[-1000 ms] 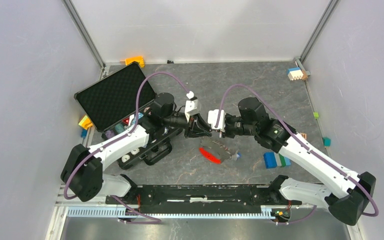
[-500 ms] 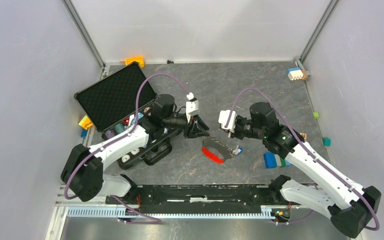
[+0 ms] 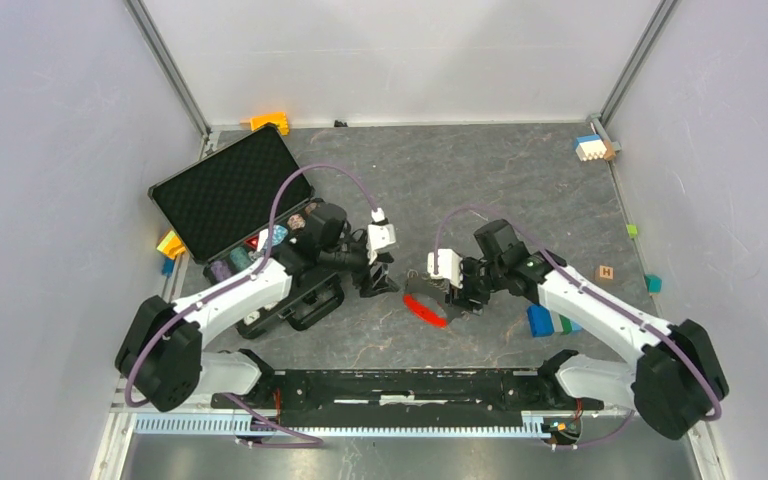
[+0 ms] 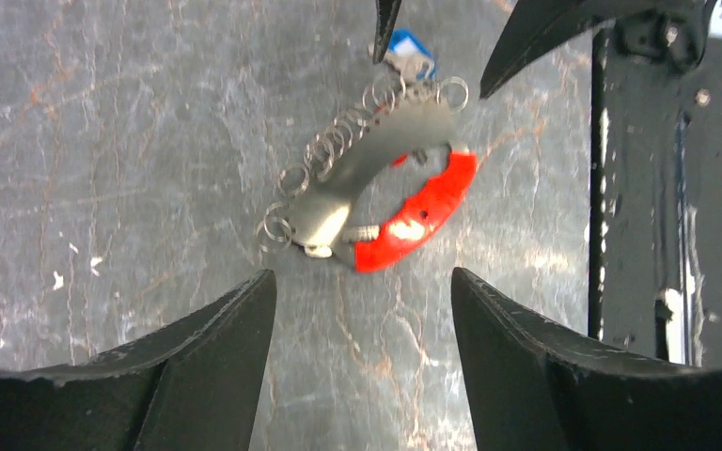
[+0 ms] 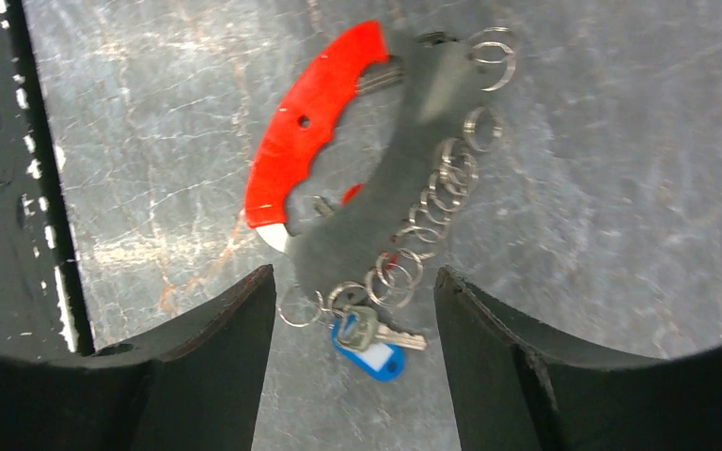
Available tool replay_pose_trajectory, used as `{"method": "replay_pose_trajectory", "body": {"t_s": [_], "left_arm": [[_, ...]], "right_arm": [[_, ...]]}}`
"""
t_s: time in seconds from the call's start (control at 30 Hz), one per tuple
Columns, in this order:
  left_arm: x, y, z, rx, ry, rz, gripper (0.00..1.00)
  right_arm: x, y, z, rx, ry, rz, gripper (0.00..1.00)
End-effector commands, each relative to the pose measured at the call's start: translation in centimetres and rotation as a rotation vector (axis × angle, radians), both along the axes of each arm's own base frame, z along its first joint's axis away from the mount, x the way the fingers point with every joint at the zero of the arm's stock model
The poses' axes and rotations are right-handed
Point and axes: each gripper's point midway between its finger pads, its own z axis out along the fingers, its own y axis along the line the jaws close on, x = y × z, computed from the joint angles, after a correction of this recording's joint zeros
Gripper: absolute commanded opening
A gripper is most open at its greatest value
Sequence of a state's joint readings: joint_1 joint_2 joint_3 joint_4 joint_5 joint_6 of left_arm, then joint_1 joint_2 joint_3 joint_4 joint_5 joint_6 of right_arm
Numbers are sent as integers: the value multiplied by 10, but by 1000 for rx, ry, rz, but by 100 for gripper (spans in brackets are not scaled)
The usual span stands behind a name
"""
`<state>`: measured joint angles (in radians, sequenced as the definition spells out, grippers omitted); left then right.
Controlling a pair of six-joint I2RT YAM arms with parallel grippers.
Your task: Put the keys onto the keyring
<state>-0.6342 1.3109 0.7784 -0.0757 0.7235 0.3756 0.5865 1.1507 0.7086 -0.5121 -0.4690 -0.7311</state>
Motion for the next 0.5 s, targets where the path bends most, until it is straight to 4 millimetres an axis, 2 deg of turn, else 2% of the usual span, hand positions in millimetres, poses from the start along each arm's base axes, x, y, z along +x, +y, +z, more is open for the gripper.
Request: {"method": "replay_pose_trajectory", "body": {"t_s": [0.0,0.13,0.27,0.33,0.47], "left_arm": [[2,24,-11,91,-121,17,75],[7,50,-21,131,-119,81,76],[9,70,-25,169,-133,124,76],[6,73,-26,170,-145,122,76],[2,73,-27,165,-144,111,77]], "right_arm": [[-17,16,-11,34,63,144,67],[-17,27,-23,18,104,165,66],[17,18,-33,-64,53,23,65],[28,14,-33,-49,70,-38,63],[29,10,-32,-35,121,-60,60]]}}
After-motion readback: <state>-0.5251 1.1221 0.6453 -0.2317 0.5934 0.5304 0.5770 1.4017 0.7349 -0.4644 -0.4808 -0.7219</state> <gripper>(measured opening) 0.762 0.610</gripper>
